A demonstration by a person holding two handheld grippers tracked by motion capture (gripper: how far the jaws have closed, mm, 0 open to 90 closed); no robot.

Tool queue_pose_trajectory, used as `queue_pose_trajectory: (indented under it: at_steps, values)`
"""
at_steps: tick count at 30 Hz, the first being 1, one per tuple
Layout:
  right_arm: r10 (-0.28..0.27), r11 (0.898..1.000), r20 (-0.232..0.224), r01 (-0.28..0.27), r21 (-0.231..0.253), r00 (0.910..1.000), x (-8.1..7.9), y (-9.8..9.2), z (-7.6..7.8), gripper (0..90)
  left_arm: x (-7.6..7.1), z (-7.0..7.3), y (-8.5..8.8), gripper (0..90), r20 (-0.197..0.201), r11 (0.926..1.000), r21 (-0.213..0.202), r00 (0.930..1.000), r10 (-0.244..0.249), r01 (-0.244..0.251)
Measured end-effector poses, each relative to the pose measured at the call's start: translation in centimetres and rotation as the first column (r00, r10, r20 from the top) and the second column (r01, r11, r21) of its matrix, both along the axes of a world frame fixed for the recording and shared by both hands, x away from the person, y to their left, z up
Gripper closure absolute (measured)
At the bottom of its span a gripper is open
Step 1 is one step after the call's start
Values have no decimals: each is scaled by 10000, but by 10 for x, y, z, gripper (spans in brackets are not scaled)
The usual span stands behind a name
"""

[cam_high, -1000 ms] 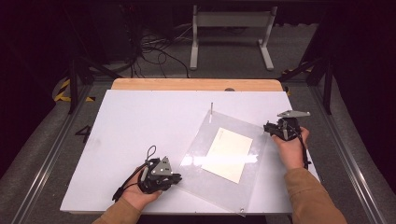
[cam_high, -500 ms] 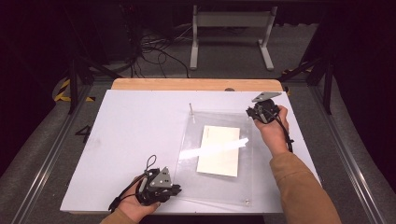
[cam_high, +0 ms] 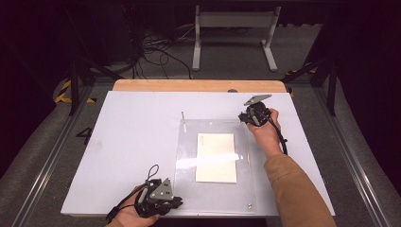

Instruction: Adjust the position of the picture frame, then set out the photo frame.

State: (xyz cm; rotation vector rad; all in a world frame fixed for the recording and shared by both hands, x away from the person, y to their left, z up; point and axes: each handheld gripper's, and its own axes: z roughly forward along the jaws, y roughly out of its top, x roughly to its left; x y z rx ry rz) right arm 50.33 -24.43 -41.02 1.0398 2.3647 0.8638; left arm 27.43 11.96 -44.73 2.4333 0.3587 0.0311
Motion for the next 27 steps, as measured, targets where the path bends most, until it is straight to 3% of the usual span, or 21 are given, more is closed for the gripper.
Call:
queue_pose_trajectory:
  at_steps: [9,11,14,15,18,20,21,22,24,25,27]
  values:
    - [161,9985,-72,-157,521,9998,-3,-1,-11,848,-6,1,1,841,19,9994,83,9994,-348,348]
    - [153,9988,-13,-152,465,9999,-4,-1,-11,839,-4,-1,3,839,-173,9993,-147,9993,-339,337]
    - [42,9956,168,-57,940,9999,-7,-5,-8,782,-2,0,7,829,-352,9982,-542,9989,-294,275]
    - [-27,9936,323,-10,1128,9995,-9,-6,-6,759,-2,2,10,809,-289,9962,-847,9993,-230,204]
    - [21,9917,748,-117,1284,9972,-18,-11,0,699,3,10,19,729,-113,9827,-1846,9999,112,-131]
    - [0,9866,840,-137,1627,9965,-24,-14,2,651,8,14,26,664,63,9715,-2310,9984,564,-534]
    - [-63,9824,875,-102,1866,9961,-26,-16,3,625,12,16,31,645,191,9625,-2590,9959,887,-807]
    - [-175,9741,822,-15,2260,9965,-28,-18,4,582,14,16,34,623,239,9551,-2759,9926,1189,-1077]
    - [-268,9596,854,17,2813,9960,-33,-22,6,575,19,15,40,584,520,9474,-2817,9835,1733,-1520]
    - [-240,9602,936,-31,2793,9953,-34,-23,6,577,22,14,44,567,675,9425,-2814,9761,2067,-1801]
    - [-215,9671,1181,-92,2542,9928,-38,-26,8,595,32,10,52,548,624,9223,-3054,9615,2677,-2370]
